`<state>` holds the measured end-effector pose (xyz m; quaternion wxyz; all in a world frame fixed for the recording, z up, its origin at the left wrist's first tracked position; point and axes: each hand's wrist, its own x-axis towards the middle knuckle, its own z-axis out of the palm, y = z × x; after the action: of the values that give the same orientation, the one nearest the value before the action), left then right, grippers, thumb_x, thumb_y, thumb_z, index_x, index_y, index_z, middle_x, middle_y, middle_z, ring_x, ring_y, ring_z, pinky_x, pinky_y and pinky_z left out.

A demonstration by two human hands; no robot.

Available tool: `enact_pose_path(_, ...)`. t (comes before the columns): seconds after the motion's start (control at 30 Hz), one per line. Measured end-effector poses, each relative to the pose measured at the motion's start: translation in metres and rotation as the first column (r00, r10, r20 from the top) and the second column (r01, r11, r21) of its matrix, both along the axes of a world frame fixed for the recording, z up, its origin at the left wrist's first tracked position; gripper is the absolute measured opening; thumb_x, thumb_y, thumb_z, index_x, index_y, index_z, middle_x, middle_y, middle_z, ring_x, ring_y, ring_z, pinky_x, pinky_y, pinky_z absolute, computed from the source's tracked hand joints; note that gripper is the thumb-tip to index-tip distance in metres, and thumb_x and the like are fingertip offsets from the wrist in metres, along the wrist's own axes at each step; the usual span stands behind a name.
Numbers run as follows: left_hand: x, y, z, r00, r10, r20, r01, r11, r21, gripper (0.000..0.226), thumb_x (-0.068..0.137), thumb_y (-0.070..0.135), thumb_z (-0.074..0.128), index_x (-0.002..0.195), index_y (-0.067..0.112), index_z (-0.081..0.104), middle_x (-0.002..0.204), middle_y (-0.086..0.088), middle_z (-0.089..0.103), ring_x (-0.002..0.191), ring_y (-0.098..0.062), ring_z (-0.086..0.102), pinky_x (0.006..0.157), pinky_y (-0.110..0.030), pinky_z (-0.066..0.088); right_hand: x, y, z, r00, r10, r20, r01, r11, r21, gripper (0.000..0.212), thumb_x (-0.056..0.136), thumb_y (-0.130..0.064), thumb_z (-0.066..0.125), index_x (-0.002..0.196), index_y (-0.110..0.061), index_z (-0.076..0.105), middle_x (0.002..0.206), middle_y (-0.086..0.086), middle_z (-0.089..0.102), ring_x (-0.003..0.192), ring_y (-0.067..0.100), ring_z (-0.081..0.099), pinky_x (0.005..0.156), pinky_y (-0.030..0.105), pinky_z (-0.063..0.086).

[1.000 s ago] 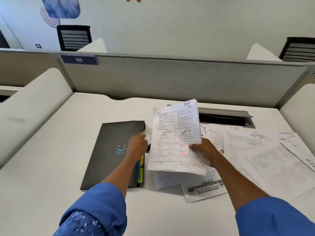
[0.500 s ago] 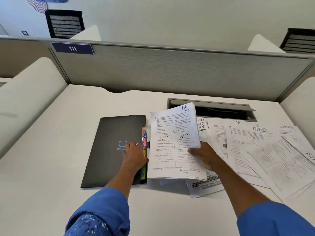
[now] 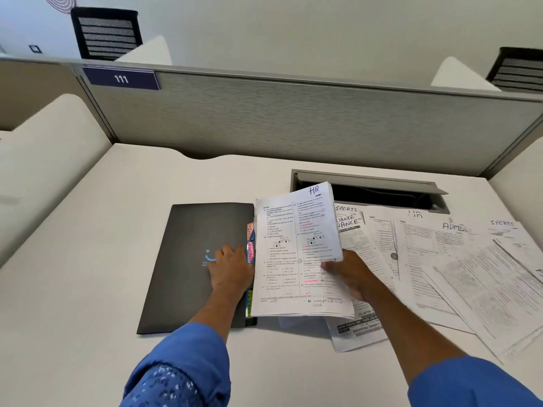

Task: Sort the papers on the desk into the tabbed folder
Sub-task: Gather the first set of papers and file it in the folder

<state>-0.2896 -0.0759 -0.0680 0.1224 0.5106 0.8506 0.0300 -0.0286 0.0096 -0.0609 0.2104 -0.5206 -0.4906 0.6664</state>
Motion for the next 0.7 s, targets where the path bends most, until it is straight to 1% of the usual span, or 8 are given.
enact_pose_path(0.13,-0.005,0.009,-0.004,0.999,0.037,0.008,-0.037,0.999,-0.024,0.052,0.089,0.057,0.051,0.123,0.018,0.052,0.123,-0.009,0.048,0.116,-0.027,0.048,0.092,-0.047,0.047,0.002,0.005,-0.003,1.0,0.007,0.005,-0.007,1.0,-0.005,0.038,0.085,0.002,0.068,0.122,-0.002,0.064,0.116,0.015,0.073,0.105,0.037,0.07,0.097,0.059,0.051)
enact_pose_path(0.33,-0.008,0.022,-0.001,0.996,0.041,0.075,-0.038,0.999,-0.037,0.041,0.089,0.042,0.059,0.122,0.017,0.054,0.12,-0.008,0.048,0.111,-0.026,0.052,0.086,-0.045,0.05,0.002,0.013,-0.001,1.0,0.007,-0.014,-0.007,1.0,-0.02,0.048,0.076,-0.006,0.073,0.123,-0.002,0.064,0.117,0.015,0.072,0.107,0.038,0.069,0.097,0.061,0.05)
enact_pose_path(0.47,-0.009,0.024,-0.001,0.99,0.054,0.129,-0.05,0.998,-0.028,0.037,0.091,0.036,0.059,0.121,0.016,0.053,0.119,-0.009,0.047,0.112,-0.027,0.05,0.087,-0.046,0.052,0.003,0.018,-0.003,1.0,-0.011,0.009,0.011,0.999,-0.032,0.038,0.084,0.003,0.068,0.122,-0.001,0.064,0.116,0.017,0.072,0.106,0.039,0.069,0.097,0.061,0.05)
enact_pose_path(0.57,-0.009,0.025,-0.001,0.986,0.062,0.155,-0.058,0.998,-0.027,0.036,0.091,0.035,0.058,0.121,0.016,0.054,0.119,-0.009,0.047,0.112,-0.027,0.05,0.086,-0.047,0.053,0.001,0.019,-0.005,1.0,-0.001,0.027,0.002,1.0,-0.024,0.036,0.084,0.001,0.069,0.12,-0.004,0.066,0.114,0.014,0.074,0.105,0.038,0.07,0.097,0.06,0.051)
enact_pose_path(0.7,-0.007,0.025,0.001,0.98,0.079,0.184,-0.075,0.997,-0.029,0.037,0.089,0.033,0.058,0.121,0.015,0.053,0.121,-0.009,0.046,0.115,-0.028,0.047,0.088,-0.048,0.051,-0.004,0.017,-0.004,1.0,0.005,0.031,-0.004,1.0,-0.025,0.035,0.085,0.002,0.068,0.12,-0.003,0.066,0.113,0.014,0.074,0.103,0.036,0.071,0.096,0.059,0.052)
